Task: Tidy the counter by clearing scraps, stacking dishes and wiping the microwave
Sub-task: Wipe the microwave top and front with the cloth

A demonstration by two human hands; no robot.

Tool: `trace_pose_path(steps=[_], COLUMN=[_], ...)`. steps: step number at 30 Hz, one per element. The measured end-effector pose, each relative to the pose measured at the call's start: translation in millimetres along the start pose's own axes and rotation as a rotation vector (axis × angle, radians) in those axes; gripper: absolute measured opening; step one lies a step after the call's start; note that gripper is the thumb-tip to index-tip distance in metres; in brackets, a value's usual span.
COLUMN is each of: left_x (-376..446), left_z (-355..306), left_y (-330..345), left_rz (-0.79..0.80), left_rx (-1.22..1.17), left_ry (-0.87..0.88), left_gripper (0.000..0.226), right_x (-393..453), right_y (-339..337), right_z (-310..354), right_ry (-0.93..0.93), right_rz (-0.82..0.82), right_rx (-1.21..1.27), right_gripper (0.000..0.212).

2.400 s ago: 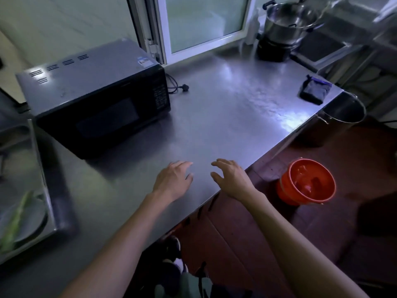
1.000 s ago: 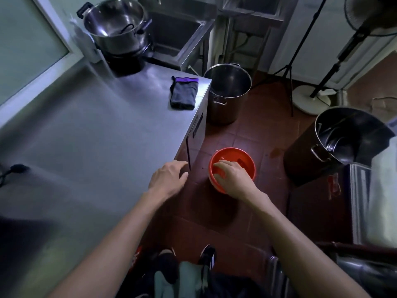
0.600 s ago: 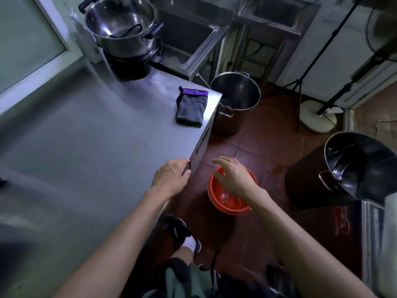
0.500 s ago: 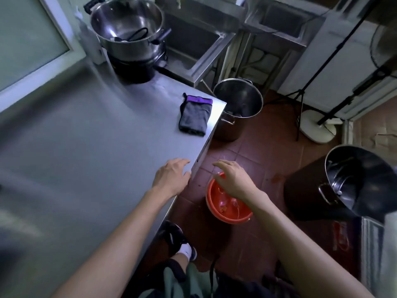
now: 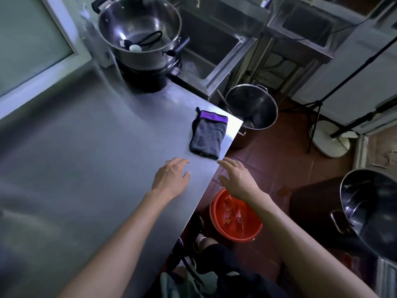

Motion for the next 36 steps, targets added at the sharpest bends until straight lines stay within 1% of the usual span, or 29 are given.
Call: trace_pose_path(steps=[4,8,11,15,19,23,27,29,32,36], left_x=[30,65,92,128,151,156,163,167,168,160], left_z=[2,-6,-18,-30,-38,-37,-33,-27,-11,1], left_y=[3,16,26,45,66,78,69,62,50,46], left_rz=[0.009,0.051,0.046,0.064,0.079,0.071,0.037,0.023,-0.032,-0.099], left_rx=[0.002,0.025,0.064,0.142,0.224,0.237,0.212,0.215,0.222,0.243], left_ry=[-0.026,-0.049,-0.065,-0.151,-0.176,-0.174,-0.16,-0.167,-0.195,-0.248], left_gripper=[0.044,0.047,0.051,0.064,0.075,0.073,0.067,0.068,0.07,0.059], right_x=[38,83,115,157,195,219,234,238,235,224], right_y=[-5,-7,-7,-6,2,13,19,22,25,28], right_z=[-10,-28,-39,-53,-66,-67,-63,-59,-50,-37], right_ry=[-0.01,-0.006,-0.026,-0.074,-0.112,-0.167,-0.228,-0.252,-0.277,-0.257], right_rz=[0.006,0.041,0.061,0.08,0.145,0.193,0.231,0.226,0.178,0.085], right_rx=[0.028,0.029,0.004,-0.079,-0.147,-0.169,-0.173,-0.201,-0.25,-0.239], right_gripper=[0.051,0.054,0.057,0.066,0.072,0.08,0.091,0.088,0.078,0.066])
Point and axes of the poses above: each hand's wrist, its own x-axis towards the middle knuckle, its own y-axis out of the palm, z = x × y, the point moved 9 cm from there along x, towards the middle knuckle, and after that the axes turned 7 degrees about x, right-handed, at the moved point
